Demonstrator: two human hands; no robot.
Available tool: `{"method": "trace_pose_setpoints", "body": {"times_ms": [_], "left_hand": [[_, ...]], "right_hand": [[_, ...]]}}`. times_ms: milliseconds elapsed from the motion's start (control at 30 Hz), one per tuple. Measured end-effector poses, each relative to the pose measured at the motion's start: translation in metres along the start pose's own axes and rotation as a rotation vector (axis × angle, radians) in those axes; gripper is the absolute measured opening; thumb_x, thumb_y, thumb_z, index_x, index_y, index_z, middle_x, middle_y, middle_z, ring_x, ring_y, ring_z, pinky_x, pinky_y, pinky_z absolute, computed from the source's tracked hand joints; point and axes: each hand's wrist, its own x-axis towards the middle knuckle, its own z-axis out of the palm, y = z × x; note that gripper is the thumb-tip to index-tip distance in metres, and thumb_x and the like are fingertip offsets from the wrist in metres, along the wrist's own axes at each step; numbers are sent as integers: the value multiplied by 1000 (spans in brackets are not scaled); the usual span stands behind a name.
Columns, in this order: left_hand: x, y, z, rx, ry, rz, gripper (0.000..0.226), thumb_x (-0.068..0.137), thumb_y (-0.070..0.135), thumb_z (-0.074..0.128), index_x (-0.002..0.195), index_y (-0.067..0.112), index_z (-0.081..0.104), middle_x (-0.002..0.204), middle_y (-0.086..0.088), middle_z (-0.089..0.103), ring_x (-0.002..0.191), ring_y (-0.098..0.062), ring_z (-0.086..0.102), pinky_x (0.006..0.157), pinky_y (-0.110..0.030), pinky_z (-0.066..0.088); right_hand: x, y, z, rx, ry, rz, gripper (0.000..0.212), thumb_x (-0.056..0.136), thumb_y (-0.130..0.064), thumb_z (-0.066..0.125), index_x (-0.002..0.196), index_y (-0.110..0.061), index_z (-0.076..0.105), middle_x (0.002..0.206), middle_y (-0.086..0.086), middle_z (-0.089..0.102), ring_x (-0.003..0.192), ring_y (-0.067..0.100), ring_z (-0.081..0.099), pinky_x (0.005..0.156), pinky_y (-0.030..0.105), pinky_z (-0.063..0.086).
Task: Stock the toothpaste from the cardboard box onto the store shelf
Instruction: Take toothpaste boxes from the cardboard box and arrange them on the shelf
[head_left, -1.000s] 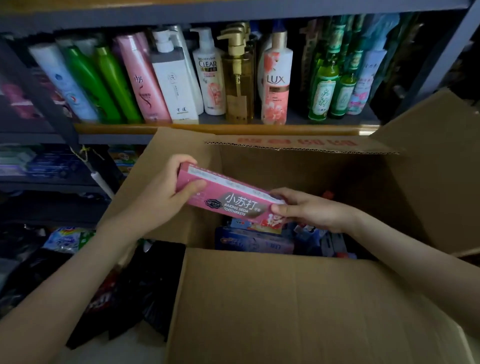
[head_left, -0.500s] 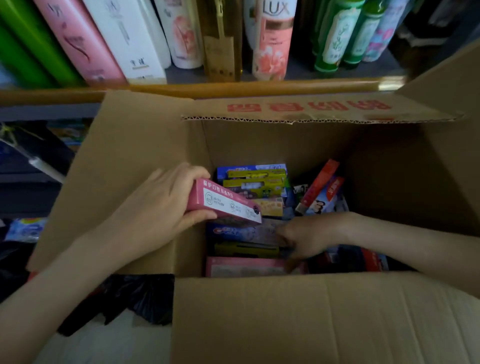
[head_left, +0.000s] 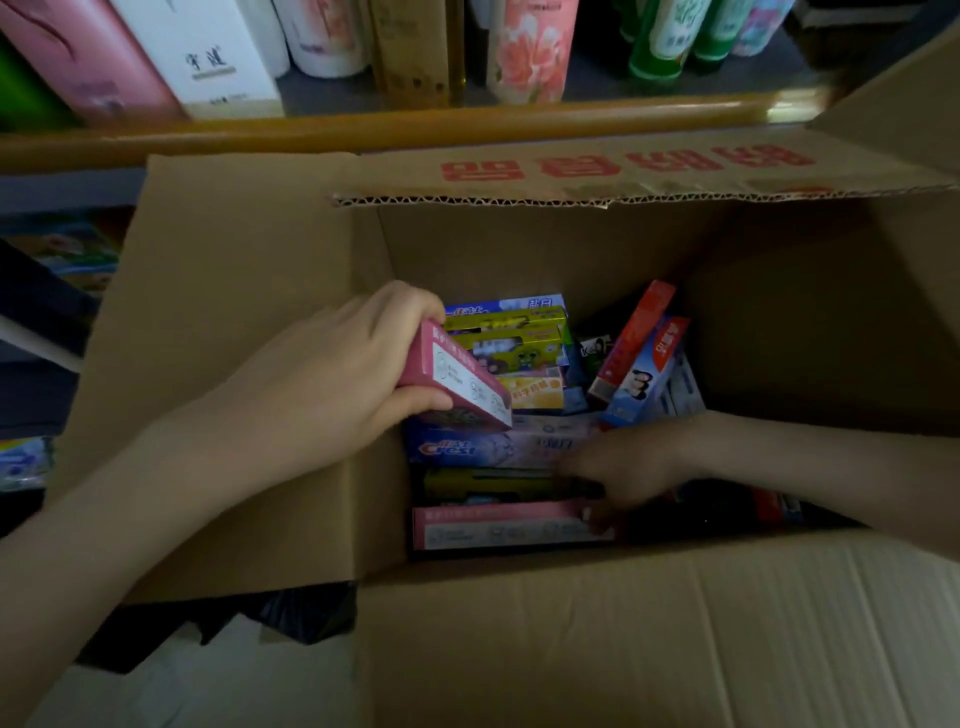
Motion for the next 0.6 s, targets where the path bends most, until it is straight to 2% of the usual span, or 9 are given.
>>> {"method": "trace_pose_setpoints", "body": {"times_ms": [100, 167, 233, 267, 333, 400, 500, 567, 600], "left_hand": [[6, 2, -4, -131, 65, -45, 57, 81, 59, 42, 113, 12, 43, 107, -1, 53, 91, -9, 50, 66, -20, 38], [5, 7, -11, -335, 144, -163, 51, 79, 60, 44, 111, 21, 37, 101, 10, 48, 84, 0, 48, 65, -15, 43], [1, 9, -16, -548, 194, -300, 46, 75, 58, 47, 106, 27, 34, 98, 13, 48, 89, 2, 53, 66, -12, 46], [-1, 8, -17, -611, 206, -348, 41, 74, 57, 49, 103, 31, 35, 98, 11, 50, 89, 3, 55, 65, -13, 47], [-7, 8, -18, -698, 248, -417, 37, 76, 56, 57, 99, 33, 40, 97, 6, 53, 83, -3, 57, 65, -16, 47], [-14, 9, -18, -842, 349, -525, 40, 77, 54, 68, 101, 33, 44, 98, 3, 56, 83, -4, 59, 71, -19, 49], [-23, 16, -22, -1071, 593, -643, 44, 67, 41, 72, 102, 28, 47, 100, 4, 60, 84, -1, 62, 77, -23, 50], [-32, 25, -27, -1221, 681, -696, 47, 74, 36, 77, 106, 11, 53, 98, -2, 63, 85, -7, 64, 77, -28, 52], [-37, 32, -31, -1298, 720, -724, 41, 82, 33, 73, 106, 5, 54, 97, -4, 64, 85, -10, 65, 78, -28, 55]], "right_hand": [[-14, 0, -13, 1, 256, 60, 54, 85, -49, 64, 122, -14, 45, 116, 3, 56, 98, 19, 53, 72, 27, 40], [-25, 6, -21, 102, 404, 120, 70, 79, -57, 67, 127, -16, 37, 112, -6, 46, 108, 18, 51, 78, 25, 38], [-39, 12, -28, 296, 493, 98, 74, 75, -60, 67, 128, -21, 35, 112, -12, 44, 112, 12, 51, 80, 22, 37], [-46, 13, -31, 425, 518, 42, 70, 73, -59, 67, 126, -24, 38, 115, -14, 50, 112, 10, 53, 81, 21, 40], [-56, 11, -31, 733, 558, -118, 58, 73, -49, 68, 120, -23, 48, 115, -7, 61, 108, 11, 60, 89, 24, 47], [-64, 4, -29, 927, 611, -216, 44, 76, -39, 73, 111, -17, 57, 106, 1, 67, 95, 16, 63, 84, 31, 48], [-77, -9, -29, 1073, 776, -251, 48, 73, -37, 78, 110, -14, 58, 100, 4, 68, 86, 18, 65, 74, 34, 48], [-87, -19, -31, 1236, 895, -294, 54, 71, -37, 77, 113, -8, 58, 104, 12, 68, 88, 23, 65, 76, 38, 49], [-92, -26, -32, 1296, 949, -314, 56, 71, -39, 74, 113, -6, 59, 105, 16, 68, 90, 27, 66, 79, 41, 50]]}}
